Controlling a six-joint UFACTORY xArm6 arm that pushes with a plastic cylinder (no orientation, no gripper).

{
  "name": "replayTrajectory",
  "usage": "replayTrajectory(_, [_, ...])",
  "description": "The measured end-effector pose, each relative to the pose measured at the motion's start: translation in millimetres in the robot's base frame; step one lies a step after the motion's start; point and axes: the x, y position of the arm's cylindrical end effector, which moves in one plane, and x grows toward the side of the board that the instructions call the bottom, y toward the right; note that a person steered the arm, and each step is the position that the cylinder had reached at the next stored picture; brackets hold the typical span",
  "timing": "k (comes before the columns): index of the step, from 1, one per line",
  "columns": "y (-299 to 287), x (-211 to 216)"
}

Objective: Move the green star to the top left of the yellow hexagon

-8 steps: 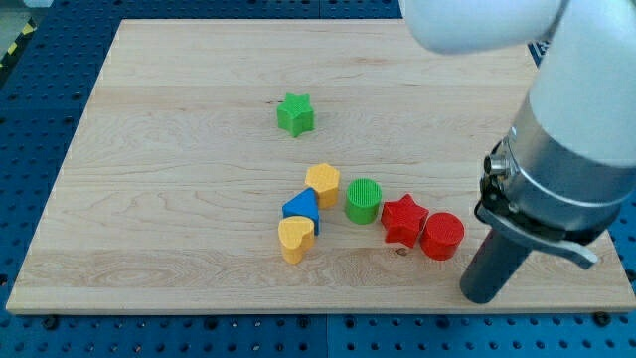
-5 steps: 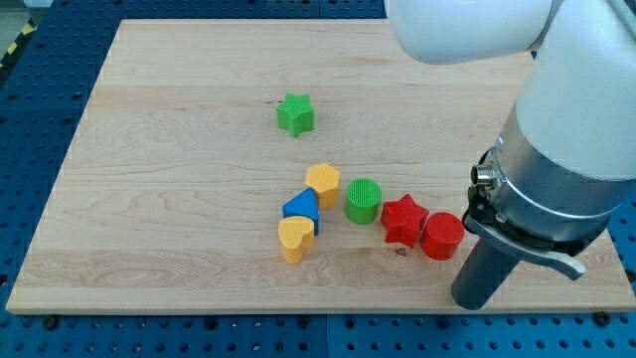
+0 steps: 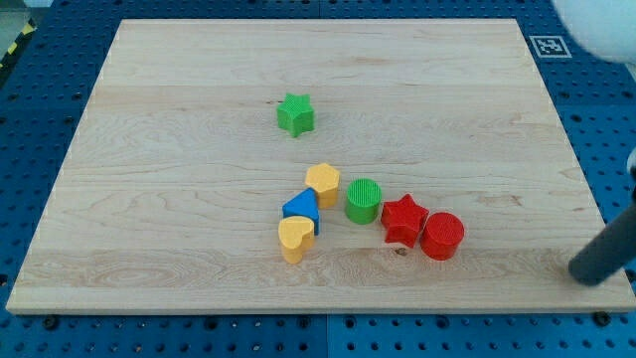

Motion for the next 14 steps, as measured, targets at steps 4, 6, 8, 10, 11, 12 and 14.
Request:
replayTrajectory(4, [-157,-183])
replayTrajectory(6, [-213,-220])
replayTrajectory(8, [-258,-215])
replayTrajectory(10, [-264,-184])
replayTrajectory(11, [-269,-211])
replayTrajectory(12, [-283,-220])
replayTrajectory(14, [-295,-158])
